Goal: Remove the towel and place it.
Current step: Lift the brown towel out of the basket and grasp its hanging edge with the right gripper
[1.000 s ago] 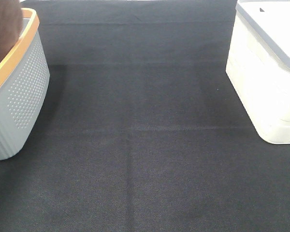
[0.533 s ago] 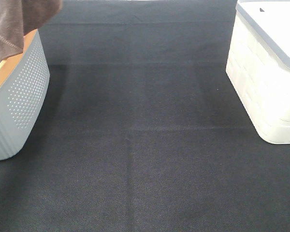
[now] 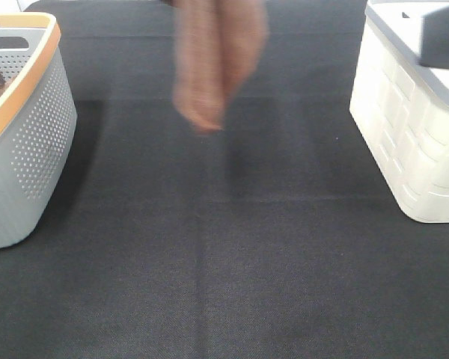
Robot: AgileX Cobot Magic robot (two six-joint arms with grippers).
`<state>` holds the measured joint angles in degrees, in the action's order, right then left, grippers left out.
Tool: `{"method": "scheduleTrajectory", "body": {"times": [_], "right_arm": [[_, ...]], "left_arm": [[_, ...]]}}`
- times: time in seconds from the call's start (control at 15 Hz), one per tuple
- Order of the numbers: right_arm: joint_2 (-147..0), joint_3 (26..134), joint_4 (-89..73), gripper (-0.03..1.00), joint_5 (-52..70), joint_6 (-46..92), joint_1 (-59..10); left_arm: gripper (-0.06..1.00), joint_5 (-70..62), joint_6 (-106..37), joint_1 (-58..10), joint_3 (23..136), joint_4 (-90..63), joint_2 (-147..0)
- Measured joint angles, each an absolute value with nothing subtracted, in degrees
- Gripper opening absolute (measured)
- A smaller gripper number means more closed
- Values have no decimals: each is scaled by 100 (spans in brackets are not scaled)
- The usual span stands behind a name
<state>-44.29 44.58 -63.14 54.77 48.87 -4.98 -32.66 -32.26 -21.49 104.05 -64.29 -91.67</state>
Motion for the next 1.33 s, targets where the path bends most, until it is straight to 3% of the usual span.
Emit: {"method": "scheduleTrajectory", "body": {"times": [0.2, 0.53, 0.67, 0.93, 1.33], "right_arm": [[-5094, 4910, -5890, 72, 5225, 4990, -1089], [-6509, 5288, -4154, 70, 2785, 5191, -3673], [-6990, 5288, -3684, 70, 2000, 5168, -4291], [-7998, 5288, -3587, 70, 693, 4859, -4526], [-8216, 5288, -3592, 70, -126, 4395, -4526]], "left_arm": [[0, -3077, -3231, -2424, 10405, -6257, -9322], [0, -2722, -3231, -3157, 10405, -5924, -9672], [0, -2716, -3231, -3237, 10405, -5838, -9672], [0, -2911, -3191, -3243, 10405, -5787, -9672], [0, -3014, -3094, -3243, 10405, -5214, -9345]]}}
